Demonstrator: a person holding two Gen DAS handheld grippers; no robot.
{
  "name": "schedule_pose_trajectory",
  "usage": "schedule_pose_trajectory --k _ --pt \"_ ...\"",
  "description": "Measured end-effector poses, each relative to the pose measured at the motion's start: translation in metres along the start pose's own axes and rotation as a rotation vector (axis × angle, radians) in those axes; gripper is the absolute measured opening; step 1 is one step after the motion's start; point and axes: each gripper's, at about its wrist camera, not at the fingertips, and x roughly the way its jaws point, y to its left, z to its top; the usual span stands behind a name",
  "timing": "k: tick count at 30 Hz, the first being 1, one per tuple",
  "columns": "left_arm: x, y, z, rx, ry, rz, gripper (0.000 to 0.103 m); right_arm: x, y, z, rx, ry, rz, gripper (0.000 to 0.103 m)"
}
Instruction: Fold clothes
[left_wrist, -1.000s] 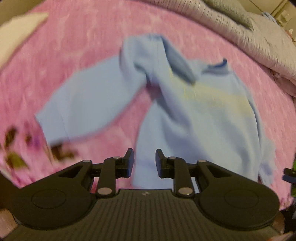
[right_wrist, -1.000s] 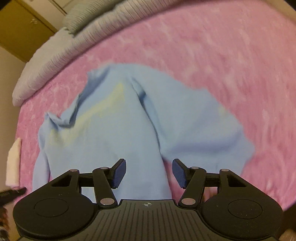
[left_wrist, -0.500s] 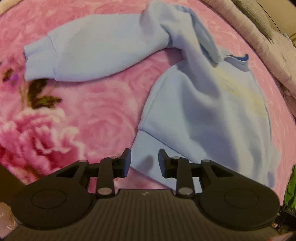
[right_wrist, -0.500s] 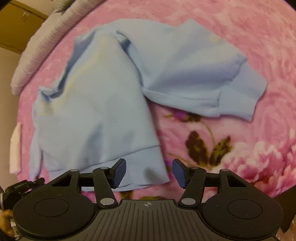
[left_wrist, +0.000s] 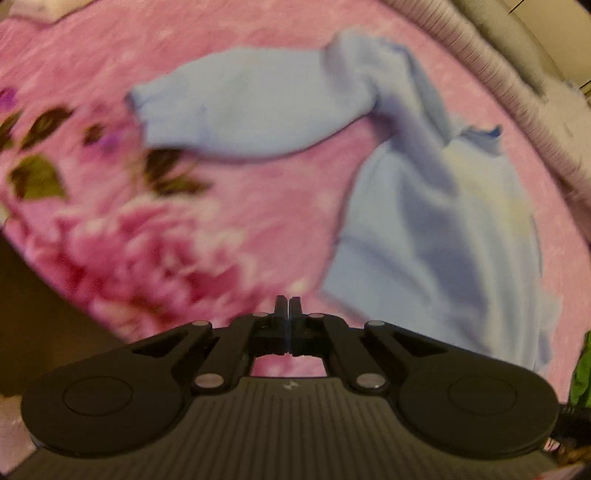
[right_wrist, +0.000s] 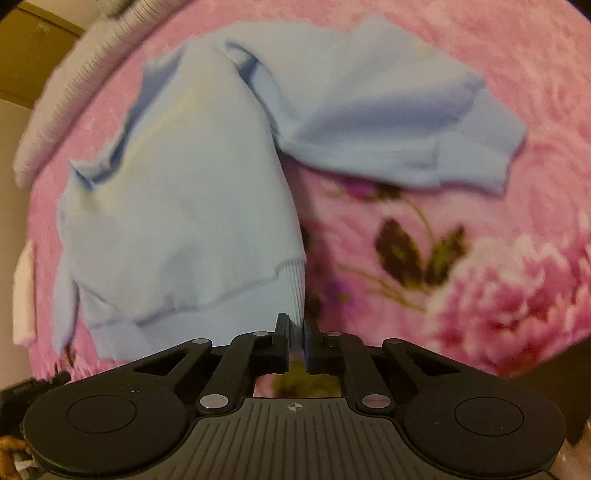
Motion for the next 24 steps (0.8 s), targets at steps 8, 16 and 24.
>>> schedule_pose_trajectory --k 8,16,24 --pt "0.037 -0.039 0.011 0.082 -0.001 -0.107 0.027 0.002 0.002 0.001 0.110 -0.039 -0.060 0.061" --pt "0.081 -0.057 0.022 0.142 0.033 -0.056 0.016 0.028 0.010 0.000 0.103 -0.047 -0.042 0.061" --pt "0.005 -0.043 -0.002 0.164 -0.071 -0.060 0.002 0.013 0.021 -0.009 -0.034 -0.050 -0.003 0.007"
